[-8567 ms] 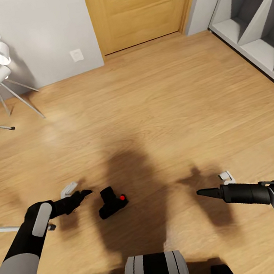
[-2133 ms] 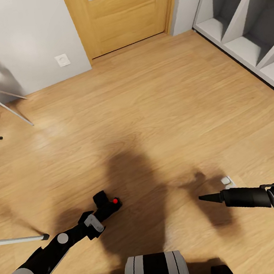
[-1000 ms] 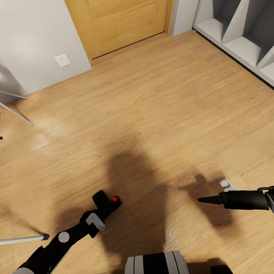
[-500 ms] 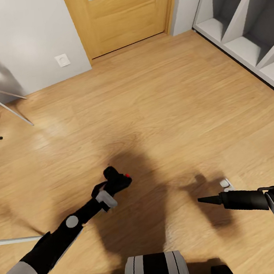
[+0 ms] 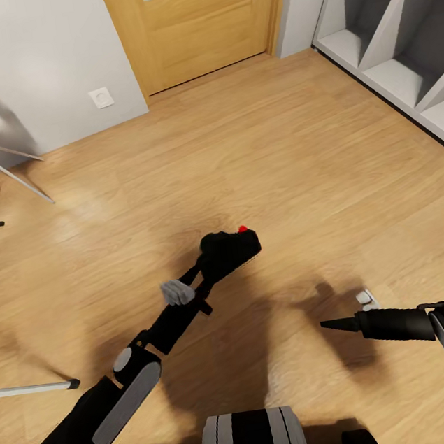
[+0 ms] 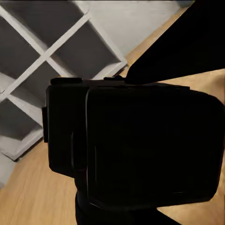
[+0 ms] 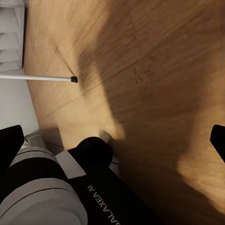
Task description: Attach the digital camera to the camera tripod in the bedroom.
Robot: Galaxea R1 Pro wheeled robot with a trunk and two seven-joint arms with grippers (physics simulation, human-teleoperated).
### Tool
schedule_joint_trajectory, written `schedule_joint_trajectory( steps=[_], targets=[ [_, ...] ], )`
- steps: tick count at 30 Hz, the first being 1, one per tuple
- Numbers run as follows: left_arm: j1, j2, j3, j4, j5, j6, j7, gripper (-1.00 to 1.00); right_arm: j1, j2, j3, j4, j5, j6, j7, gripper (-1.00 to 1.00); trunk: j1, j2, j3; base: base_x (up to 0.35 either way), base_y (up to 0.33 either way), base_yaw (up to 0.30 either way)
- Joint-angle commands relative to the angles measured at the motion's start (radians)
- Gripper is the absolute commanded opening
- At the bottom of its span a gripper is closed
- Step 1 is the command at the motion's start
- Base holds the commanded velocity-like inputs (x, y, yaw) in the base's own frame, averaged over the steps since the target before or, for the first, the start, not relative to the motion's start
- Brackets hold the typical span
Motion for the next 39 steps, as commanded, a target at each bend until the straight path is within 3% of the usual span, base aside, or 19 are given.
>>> schedule_joint_trajectory(
  steps=[1, 2, 3, 5, 7, 10, 11, 13, 14, 17, 18, 19, 22, 27, 33, 36, 38, 39],
  targets=[
    [-0.001, -0.032, -0.002, 0.002, 0.027, -0.041, -0.009, -1.0, 0.0, 0.0, 0.0, 0.0, -0.003, 0.008, 0.0, 1.0, 0.0, 0.0, -0.001, 0.0, 0.0, 0.0],
    [-0.001, -0.069, -0.002, 0.003, 0.042, -0.065, -0.007, -1.0, 0.0, 0.0, 0.0, -0.001, -0.003, 0.008, 0.0, 1.0, 0.0, 0.0, -0.001, 0.0, 0.0, 0.0],
    [-0.001, -0.152, -0.006, 0.004, 0.056, -0.021, 0.033, -1.0, 0.0, 0.001, 0.0, -0.001, -0.003, 0.008, 0.0, 1.0, 0.0, 0.0, -0.001, 0.0, 0.0, 0.0],
    [-0.001, -0.188, -0.006, 0.002, 0.039, 0.105, 0.083, -1.0, 0.0, 0.001, 0.0, -0.001, -0.003, 0.008, 0.0, 1.0, 0.0, 0.0, -0.001, 0.0, 0.0, 0.0],
    [-0.001, -0.208, -0.006, 0.005, 0.007, 0.154, 0.113, -1.0, 0.0, 0.001, 0.0, -0.001, -0.003, 0.008, 0.0, 1.0, 0.0, 0.0, -0.001, 0.0, 0.0, 0.0],
    [-0.001, -0.252, -0.004, 0.015, -0.036, 0.165, 0.164, -1.0, 0.0, 0.001, 0.0, -0.001, -0.002, 0.008, 0.0, 1.0, 0.0, 0.0, -0.001, 0.0, 0.0, 0.0],
    [-0.001, -0.284, -0.003, 0.02, -0.05, 0.173, 0.218, -1.0, 0.0, 0.001, 0.0, -0.001, -0.002, 0.008, 0.0, 1.0, 0.0, 0.0, -0.001, 0.0, 0.0, 0.0],
    [-0.001, -0.344, -0.009, 0.021, -0.075, 0.236, 0.406, -1.0, 0.0, 0.001, 0.0, -0.001, -0.001, 0.008, 0.0, 1.0, 0.0, 0.0, -0.001, 0.0, 0.0, 0.0],
    [-0.001, -0.355, -0.012, 0.017, -0.082, 0.258, 0.468, -1.0, 0.0, 0.001, 0.0, -0.001, -0.001, 0.008, 0.0, 1.0, 0.0, 0.0, -0.001, 0.0, 0.0, 0.0],
    [-0.001, -0.418, -0.047, -0.014, -0.123, 0.356, 0.848, -1.0, 0.0, 0.001, -0.001, -0.001, 0.0, 0.008, 0.0, 1.0, 0.0, 0.0, -0.001, 0.0, 0.0, 0.0],
    [-0.001, -0.436, -0.075, -0.019, -0.134, 0.369, 0.947, -1.0, 0.0, 0.001, -0.001, -0.001, 0.0, 0.008, 0.0, 1.0, 0.0, 0.0, -0.001, 0.0, 0.0, 0.0],
    [-0.001, -0.459, -0.162, -0.026, -0.153, 0.378, 1.091, -1.0, 0.0, 0.002, -0.001, -0.001, 0.0, 0.008, 0.0, 1.0, 0.0, 0.0, -0.001, 0.0, 0.0, 0.0],
    [0.0, -0.466, -0.222, -0.029, -0.173, 0.343, 1.15, -1.0, 0.0, 0.002, 0.0, -0.001, 0.0, 0.007, 0.0, 1.0, 0.0, 0.0, -0.001, 0.0, 0.0, 0.0],
    [0.0, -0.467, -0.245, -0.029, -0.203, 0.307, 1.168, -1.0, 0.0, 0.001, 0.0, -0.001, 0.001, 0.007, 0.0, 1.0, -0.001, 0.0, 0.003, 0.0, 0.0, 0.0],
    [0.001, -0.454, -0.25, -0.04, -0.207, 0.301, 1.152, -1.0, 0.0, 0.001, -0.002, -0.001, 0.0, 0.008, 0.0, 1.0, -0.003, 0.001, 0.027, 0.0, 0.0, 0.0],
    [0.001, -0.411, -0.243, -0.048, -0.207, 0.27, 1.066, -1.0, 0.0, 0.0, -0.004, -0.001, -0.001, 0.008, 0.001, 1.0, -0.005, 0.002, 0.038, 0.0, 0.0, 0.0],
    [0.001, -0.349, -0.228, -0.05, -0.201, 0.202, 0.926, -1.0, 0.0, -0.001, -0.013, -0.001, -0.001, 0.008, 0.003, 1.0, -0.006, 0.003, 0.046, 0.0, 0.0, 0.0],
    [0.001, -0.329, -0.22, -0.051, -0.197, 0.184, 0.885, -1.0, 0.0, -0.001, -0.016, -0.001, -0.001, 0.008, 0.003, 1.0, -0.006, 0.003, 0.05, 0.0, 0.0, 0.0]
  ],
)
